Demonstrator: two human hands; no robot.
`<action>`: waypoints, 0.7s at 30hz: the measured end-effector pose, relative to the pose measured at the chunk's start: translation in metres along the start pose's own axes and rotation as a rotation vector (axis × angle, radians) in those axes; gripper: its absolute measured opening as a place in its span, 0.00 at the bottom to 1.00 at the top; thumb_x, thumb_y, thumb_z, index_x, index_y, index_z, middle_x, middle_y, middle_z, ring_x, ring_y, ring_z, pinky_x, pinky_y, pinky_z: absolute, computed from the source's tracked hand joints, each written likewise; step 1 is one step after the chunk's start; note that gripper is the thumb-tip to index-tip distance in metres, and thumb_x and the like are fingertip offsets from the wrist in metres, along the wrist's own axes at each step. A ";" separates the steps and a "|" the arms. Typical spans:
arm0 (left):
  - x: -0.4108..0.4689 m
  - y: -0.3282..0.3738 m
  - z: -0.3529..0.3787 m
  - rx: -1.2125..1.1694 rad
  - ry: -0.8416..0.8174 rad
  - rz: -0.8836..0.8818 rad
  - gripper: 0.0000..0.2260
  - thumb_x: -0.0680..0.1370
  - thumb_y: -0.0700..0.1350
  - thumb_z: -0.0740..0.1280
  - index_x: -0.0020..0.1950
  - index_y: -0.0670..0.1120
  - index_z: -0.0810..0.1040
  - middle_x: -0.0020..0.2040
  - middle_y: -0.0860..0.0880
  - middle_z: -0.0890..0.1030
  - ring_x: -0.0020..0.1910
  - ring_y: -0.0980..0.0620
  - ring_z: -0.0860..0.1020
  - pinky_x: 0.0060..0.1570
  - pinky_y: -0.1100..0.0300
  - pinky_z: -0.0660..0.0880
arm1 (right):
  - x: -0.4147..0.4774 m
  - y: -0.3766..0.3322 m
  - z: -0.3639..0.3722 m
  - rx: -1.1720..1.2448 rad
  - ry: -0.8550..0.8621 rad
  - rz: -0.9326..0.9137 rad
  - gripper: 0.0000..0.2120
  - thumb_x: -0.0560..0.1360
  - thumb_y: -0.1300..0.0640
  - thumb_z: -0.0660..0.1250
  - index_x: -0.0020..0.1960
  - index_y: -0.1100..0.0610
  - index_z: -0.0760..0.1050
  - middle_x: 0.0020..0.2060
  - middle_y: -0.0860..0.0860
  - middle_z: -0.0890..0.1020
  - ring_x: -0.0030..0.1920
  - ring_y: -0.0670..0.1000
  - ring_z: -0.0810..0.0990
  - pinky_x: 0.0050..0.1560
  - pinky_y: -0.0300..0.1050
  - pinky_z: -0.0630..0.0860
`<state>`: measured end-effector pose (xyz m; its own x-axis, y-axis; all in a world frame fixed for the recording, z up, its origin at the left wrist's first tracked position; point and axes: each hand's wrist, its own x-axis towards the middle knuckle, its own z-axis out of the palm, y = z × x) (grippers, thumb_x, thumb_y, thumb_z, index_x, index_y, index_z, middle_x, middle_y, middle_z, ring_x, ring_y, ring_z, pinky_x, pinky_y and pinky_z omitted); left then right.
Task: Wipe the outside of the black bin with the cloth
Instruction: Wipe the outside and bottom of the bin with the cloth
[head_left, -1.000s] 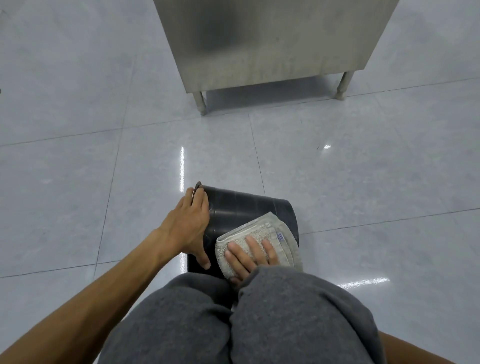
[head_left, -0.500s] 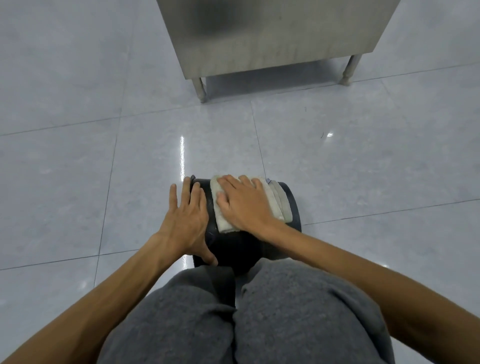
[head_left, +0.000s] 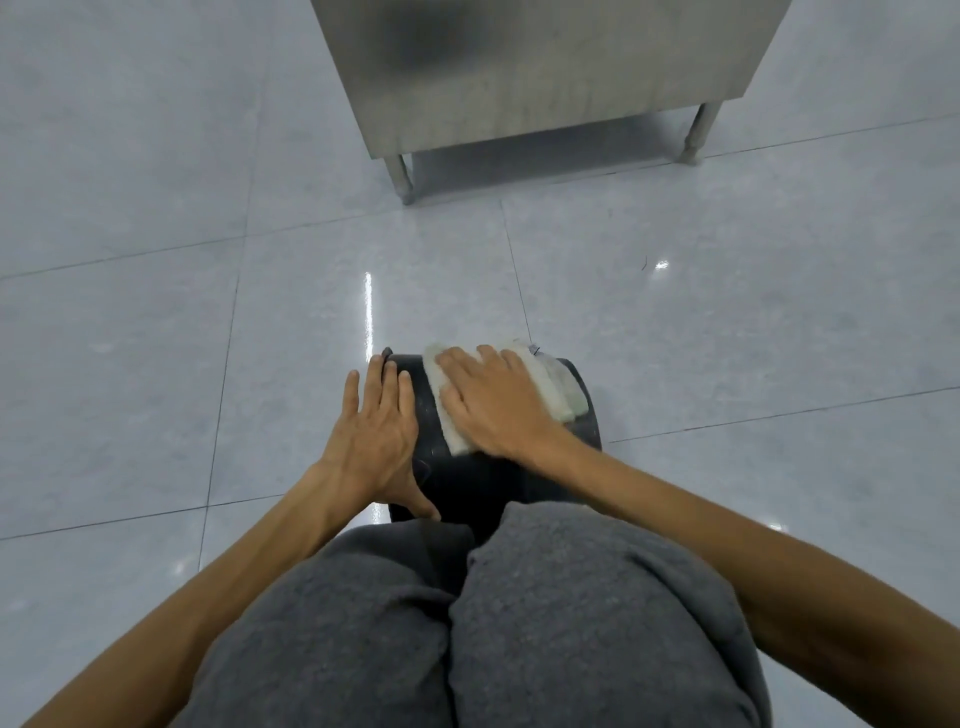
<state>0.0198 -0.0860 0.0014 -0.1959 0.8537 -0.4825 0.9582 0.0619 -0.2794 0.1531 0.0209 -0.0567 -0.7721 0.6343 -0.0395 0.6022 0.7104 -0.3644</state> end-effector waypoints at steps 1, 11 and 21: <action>0.000 0.000 -0.001 -0.012 -0.002 -0.001 0.76 0.53 0.83 0.66 0.78 0.32 0.39 0.80 0.32 0.41 0.79 0.33 0.38 0.75 0.36 0.41 | -0.021 -0.006 0.007 -0.020 0.054 -0.035 0.26 0.83 0.46 0.49 0.77 0.54 0.66 0.75 0.51 0.72 0.71 0.60 0.69 0.71 0.62 0.64; -0.010 0.011 0.009 -0.090 0.068 -0.017 0.73 0.56 0.82 0.66 0.79 0.33 0.40 0.80 0.34 0.43 0.79 0.34 0.38 0.76 0.38 0.40 | -0.035 -0.027 0.019 -0.007 0.122 0.014 0.27 0.83 0.46 0.50 0.79 0.54 0.66 0.76 0.50 0.72 0.72 0.57 0.70 0.75 0.63 0.61; -0.011 0.013 0.006 -0.120 0.055 -0.019 0.75 0.54 0.80 0.70 0.79 0.35 0.36 0.80 0.33 0.38 0.78 0.34 0.35 0.78 0.38 0.43 | 0.068 0.040 -0.031 0.189 -0.512 0.461 0.29 0.83 0.40 0.50 0.72 0.56 0.73 0.70 0.58 0.76 0.65 0.60 0.75 0.61 0.54 0.68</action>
<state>0.0337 -0.0979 -0.0017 -0.2058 0.8786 -0.4309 0.9731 0.1373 -0.1847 0.1311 0.1018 -0.0454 -0.4733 0.6013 -0.6438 0.8808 0.3096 -0.3583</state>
